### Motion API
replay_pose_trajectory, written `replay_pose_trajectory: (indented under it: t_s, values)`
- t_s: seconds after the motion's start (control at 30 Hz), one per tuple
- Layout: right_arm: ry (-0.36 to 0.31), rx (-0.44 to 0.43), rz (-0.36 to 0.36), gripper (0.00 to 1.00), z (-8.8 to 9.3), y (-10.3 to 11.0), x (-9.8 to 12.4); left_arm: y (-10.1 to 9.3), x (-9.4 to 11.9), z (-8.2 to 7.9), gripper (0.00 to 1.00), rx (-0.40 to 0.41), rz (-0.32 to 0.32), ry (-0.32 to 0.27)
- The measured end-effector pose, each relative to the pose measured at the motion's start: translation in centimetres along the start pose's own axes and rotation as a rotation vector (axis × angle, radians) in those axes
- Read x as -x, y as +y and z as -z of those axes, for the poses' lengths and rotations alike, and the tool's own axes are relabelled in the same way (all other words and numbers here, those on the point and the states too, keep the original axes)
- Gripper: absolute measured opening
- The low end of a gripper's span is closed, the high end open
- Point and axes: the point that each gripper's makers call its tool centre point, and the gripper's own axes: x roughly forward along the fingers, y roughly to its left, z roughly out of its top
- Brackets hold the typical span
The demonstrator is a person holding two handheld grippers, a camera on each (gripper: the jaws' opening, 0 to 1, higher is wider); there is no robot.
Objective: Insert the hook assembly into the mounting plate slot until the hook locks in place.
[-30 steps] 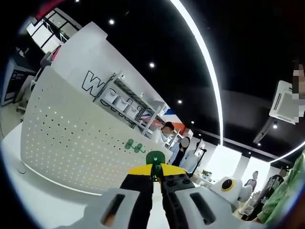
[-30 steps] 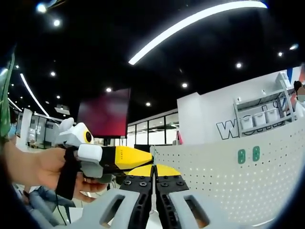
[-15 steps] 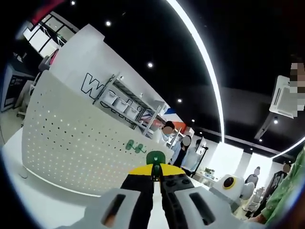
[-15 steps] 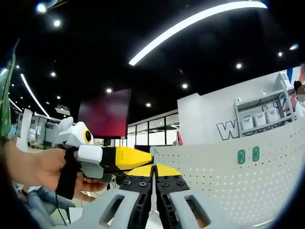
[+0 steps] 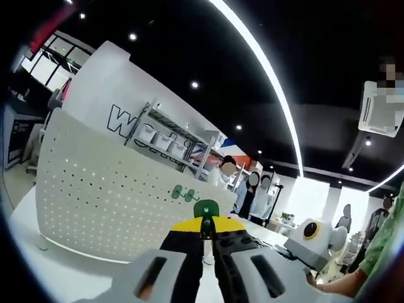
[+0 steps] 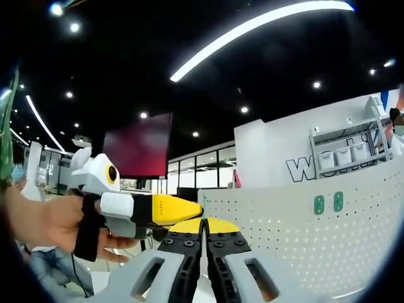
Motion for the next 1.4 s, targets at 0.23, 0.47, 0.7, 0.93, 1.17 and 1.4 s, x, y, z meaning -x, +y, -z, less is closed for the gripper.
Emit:
replay_pose_trajectory:
  t_s: [0.23, 0.47, 0.7, 0.93, 1.17, 1.4]
  values:
    - [0.019, -0.001, 0.005, 0.01, 0.4, 0.0, 0.0, 0.0, 0.1, 0.3, 0.04, -0.109, -0.029, 0.021]
    - [0.048, -0.002, 0.009, 0.02, 1.0, -0.1, 0.0, 0.0, 0.1, 0.5, 0.04, -0.269, -0.07, 0.043]
    - [0.07, -0.008, 0.012, 0.02, 1.5, -0.2, 0.1, -0.3, 0.1, 1.0, 0.04, -0.435, -0.11, 0.068]
    - [0.075, -0.002, 0.014, 0.02, 1.5, -0.3, 0.2, -0.3, 0.2, 1.0, 0.04, -0.442, -0.117, 0.066]
    - [0.075, -0.008, 0.018, 0.02, 1.4, -0.3, 0.4, -0.7, 0.3, 1.0, 0.04, -0.452, -0.123, 0.059]
    - [0.072, -0.067, 0.011, 0.02, 1.2, -0.4, 0.8, -1.1, 0.2, 1.0, 0.04, -0.45, -0.12, 0.052]
